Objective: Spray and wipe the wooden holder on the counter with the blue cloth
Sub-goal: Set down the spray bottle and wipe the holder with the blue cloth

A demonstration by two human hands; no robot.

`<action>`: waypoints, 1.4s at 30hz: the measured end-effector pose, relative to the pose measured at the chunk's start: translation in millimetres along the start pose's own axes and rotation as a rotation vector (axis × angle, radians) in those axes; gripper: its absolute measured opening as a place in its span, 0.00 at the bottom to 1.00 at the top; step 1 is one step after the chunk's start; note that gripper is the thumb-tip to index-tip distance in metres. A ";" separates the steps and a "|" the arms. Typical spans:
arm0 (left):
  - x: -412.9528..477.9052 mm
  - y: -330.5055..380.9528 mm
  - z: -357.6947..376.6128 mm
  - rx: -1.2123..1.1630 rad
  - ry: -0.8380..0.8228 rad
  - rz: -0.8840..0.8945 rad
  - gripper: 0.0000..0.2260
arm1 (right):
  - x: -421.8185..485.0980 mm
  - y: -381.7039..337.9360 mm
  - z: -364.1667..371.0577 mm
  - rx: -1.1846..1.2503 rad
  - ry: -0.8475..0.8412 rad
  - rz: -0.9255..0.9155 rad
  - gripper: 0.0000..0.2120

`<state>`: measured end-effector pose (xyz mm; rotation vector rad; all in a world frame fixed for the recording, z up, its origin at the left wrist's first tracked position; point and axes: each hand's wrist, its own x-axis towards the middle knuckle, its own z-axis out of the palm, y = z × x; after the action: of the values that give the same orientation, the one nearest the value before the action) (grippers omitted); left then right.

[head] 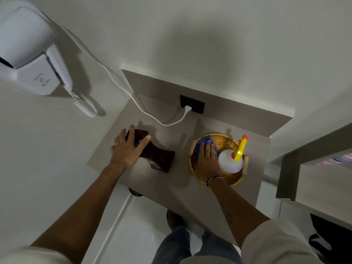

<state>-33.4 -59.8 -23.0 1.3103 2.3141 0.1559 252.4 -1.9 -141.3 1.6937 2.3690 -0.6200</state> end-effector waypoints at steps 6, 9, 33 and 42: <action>-0.3 -6.1 5.1 -0.064 0.132 0.337 0.31 | 4.3 -7.4 11.0 0.032 0.045 0.034 0.32; 5.0 -11.4 3.8 -0.005 -0.009 0.391 0.39 | 5.3 -5.7 14.3 0.007 0.053 0.044 0.32; 27.2 -54.6 -23.7 -0.045 -0.109 0.453 0.55 | -34.0 -101.1 -10.0 0.747 0.581 -0.295 0.26; 20.5 -34.7 -10.1 0.011 -0.049 0.477 0.46 | -32.7 -159.7 9.1 0.794 0.279 -0.442 0.30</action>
<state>-73.9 -60.0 -32.3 1.8286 1.9263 0.2610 113.6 -77.4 -99.9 1.5446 2.9637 -1.6777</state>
